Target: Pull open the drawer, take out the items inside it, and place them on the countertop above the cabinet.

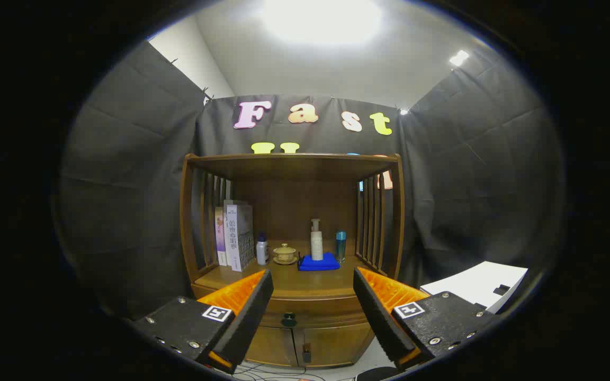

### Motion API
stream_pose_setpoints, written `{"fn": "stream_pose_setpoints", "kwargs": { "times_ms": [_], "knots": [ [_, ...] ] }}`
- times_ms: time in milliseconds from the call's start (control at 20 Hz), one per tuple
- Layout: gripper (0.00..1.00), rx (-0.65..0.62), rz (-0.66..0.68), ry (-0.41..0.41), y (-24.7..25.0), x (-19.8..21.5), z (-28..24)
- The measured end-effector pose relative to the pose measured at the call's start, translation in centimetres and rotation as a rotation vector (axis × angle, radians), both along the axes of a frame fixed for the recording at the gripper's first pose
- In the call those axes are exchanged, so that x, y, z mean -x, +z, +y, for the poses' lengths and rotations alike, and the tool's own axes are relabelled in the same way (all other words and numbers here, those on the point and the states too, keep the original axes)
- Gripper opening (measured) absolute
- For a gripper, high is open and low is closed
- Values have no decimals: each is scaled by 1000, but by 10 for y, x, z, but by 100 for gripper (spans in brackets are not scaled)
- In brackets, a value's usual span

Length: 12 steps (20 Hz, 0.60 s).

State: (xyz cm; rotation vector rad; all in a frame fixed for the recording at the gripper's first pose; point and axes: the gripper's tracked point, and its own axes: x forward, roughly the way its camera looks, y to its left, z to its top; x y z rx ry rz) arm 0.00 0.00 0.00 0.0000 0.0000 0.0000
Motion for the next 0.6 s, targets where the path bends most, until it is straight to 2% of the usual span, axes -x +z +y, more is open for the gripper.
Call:
{"fn": "stream_pose_setpoints", "kwargs": {
  "times_ms": [600],
  "knots": [
    [95,-8,0,49,-4,5,24]
  ]
}}
